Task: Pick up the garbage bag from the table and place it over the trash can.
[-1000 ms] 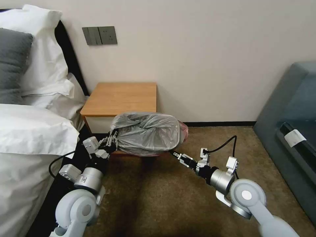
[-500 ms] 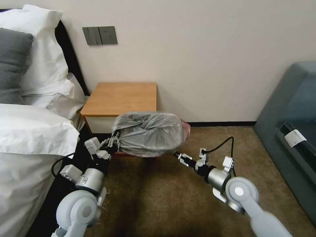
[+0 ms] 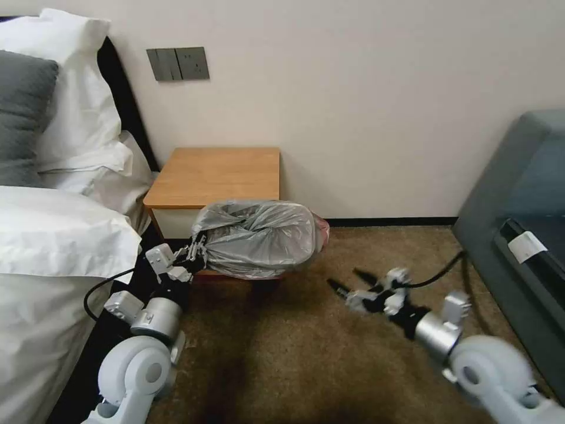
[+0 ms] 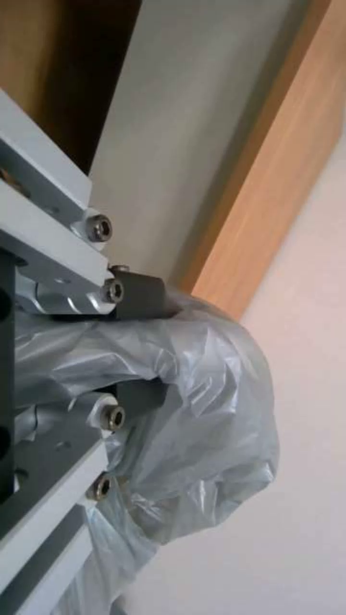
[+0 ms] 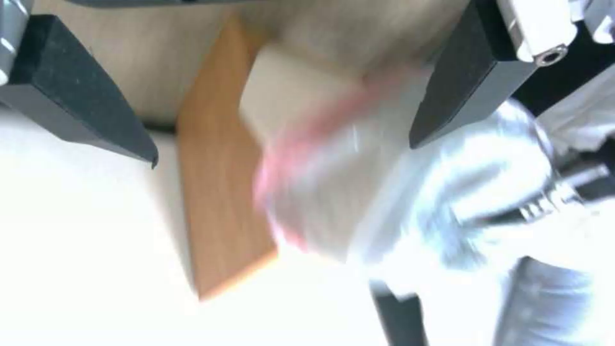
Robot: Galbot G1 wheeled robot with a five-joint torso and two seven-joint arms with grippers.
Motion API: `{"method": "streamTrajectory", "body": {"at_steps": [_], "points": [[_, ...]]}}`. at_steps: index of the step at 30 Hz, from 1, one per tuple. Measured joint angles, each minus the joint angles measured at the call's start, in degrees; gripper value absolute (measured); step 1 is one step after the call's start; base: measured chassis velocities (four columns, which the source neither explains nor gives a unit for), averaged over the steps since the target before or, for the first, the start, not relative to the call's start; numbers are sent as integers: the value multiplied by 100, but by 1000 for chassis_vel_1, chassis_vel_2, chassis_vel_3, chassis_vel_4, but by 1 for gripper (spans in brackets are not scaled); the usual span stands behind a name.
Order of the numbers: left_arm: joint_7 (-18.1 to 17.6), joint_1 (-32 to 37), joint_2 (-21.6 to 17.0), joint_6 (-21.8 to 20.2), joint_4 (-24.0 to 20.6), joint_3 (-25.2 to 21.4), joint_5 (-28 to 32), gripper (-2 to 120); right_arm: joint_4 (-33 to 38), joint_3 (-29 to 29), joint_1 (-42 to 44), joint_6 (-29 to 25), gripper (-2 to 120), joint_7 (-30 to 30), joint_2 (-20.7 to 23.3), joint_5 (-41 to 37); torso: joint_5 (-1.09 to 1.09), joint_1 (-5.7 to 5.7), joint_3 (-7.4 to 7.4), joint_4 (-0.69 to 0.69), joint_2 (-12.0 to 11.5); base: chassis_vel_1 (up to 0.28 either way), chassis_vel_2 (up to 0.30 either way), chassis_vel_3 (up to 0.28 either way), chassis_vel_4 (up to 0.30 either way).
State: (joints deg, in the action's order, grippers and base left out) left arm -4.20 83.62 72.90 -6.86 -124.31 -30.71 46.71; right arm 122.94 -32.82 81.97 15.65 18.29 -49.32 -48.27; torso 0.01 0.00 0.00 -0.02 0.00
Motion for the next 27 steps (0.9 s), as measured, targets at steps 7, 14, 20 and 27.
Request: {"method": "streamTrajectory", "body": {"at_steps": [7, 14, 20, 27], "points": [[171, 29, -30, 124, 59, 102, -451, 11, 204, 662, -1589, 313, 81, 182, 1048, 246, -2, 0, 0, 3, 1, 0, 0, 0, 0], [213, 55, -69, 164, 55, 172, -768, 11, 168, 2584, -3378, 638, 60, 324, 1370, 625, -1, 0, 0, 1, 0, 0, 0, 0, 0], [254, 89, -75, 247, 13, 264, -1094, 11, -16, 4351, -4888, 1179, 35, 72, 831, 1096, -1, 0, 1, 4, 0, 0, 0, 0, 0], [309, 163, -90, 332, -28, 263, -1261, 11, -296, 5032, -5437, 1721, 10, -232, 346, 1410, -2, 0, 1, 2, 0, 0, 0, 0, 0]]}}
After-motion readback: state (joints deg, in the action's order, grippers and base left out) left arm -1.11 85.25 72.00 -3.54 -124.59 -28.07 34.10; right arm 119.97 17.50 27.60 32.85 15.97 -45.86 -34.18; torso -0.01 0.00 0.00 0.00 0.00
